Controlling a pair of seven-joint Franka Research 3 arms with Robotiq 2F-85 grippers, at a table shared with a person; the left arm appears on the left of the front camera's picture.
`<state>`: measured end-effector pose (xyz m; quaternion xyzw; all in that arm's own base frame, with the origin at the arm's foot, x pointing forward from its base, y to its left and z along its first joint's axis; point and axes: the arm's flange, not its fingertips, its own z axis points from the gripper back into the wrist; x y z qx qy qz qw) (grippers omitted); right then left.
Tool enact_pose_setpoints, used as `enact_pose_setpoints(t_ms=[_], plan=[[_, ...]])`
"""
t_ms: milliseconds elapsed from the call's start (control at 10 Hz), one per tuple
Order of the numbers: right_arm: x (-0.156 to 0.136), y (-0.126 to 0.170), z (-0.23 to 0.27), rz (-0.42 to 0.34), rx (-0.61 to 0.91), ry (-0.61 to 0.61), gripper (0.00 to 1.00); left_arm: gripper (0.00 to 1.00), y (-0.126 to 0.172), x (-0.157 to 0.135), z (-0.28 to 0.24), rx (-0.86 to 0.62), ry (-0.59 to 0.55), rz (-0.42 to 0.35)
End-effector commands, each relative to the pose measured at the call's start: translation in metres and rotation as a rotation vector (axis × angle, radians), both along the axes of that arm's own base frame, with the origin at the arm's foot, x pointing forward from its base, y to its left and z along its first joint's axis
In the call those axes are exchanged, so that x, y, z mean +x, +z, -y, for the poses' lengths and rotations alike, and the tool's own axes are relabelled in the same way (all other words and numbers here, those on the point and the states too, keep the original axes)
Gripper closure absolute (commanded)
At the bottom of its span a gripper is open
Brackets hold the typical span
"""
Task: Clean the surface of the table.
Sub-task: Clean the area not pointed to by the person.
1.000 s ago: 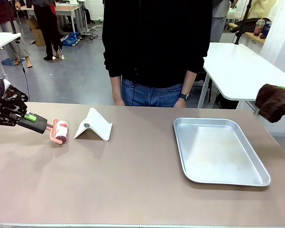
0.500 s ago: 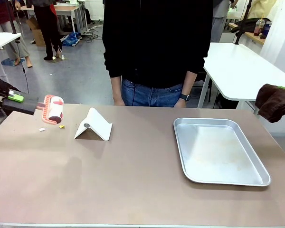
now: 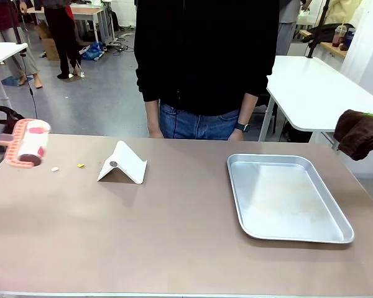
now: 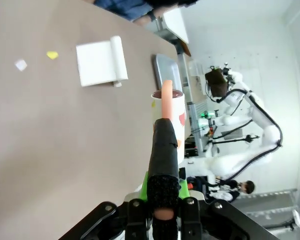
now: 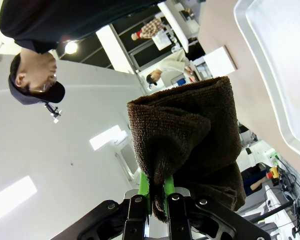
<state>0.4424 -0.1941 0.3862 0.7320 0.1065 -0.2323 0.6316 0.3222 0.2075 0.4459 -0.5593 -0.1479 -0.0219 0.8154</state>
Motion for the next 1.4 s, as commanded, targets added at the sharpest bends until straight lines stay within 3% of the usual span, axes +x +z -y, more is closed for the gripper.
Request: enact_pose_setpoints(t_ms=[0,200,400,500,900,1000,1200,1300], plan=[[0.0,0.006,-0.002,0.0,0.003,0.002,0.87,0.78,-0.012,-0.026,-0.042,-0.053,0.006,0.02],[0.0,0.006,-0.002,0.0,0.003,0.002,0.87,0.78,-0.03,-0.042,-0.086,-0.076,0.094,0.015],[0.0,0.006,-0.002,0.0,0.003,0.002,0.87,0.78,-0.048,-0.045,-0.117,-0.168,0.11,-0.017],[0.0,0.006,-0.002,0.0,0.003,0.002,0.87,0.78,-0.036,-0.055,-0.087,-0.066,0.115,-0.01],[0.0,0.006,-0.002,0.0,0.003,0.002,0.87,0.78,-0.036,-0.055,-0.087,-0.066,0.115,-0.01],[0.0,0.006,-0.002,0.0,0.003,0.002,0.87,0.78,-0.038,-0.05,-0.094,-0.071,0.108,-0.004],[0.0,0.006,-0.002,0.0,0.003,0.002,0.87,0.78,-0.034,-0.007,-0.102,-0.002,0.17,0.008],[0.0,0.006,-0.002,0.0,0.003,0.002,0.87,0.78,-0.033,0.023,-0.106,0.013,0.14,-0.042]])
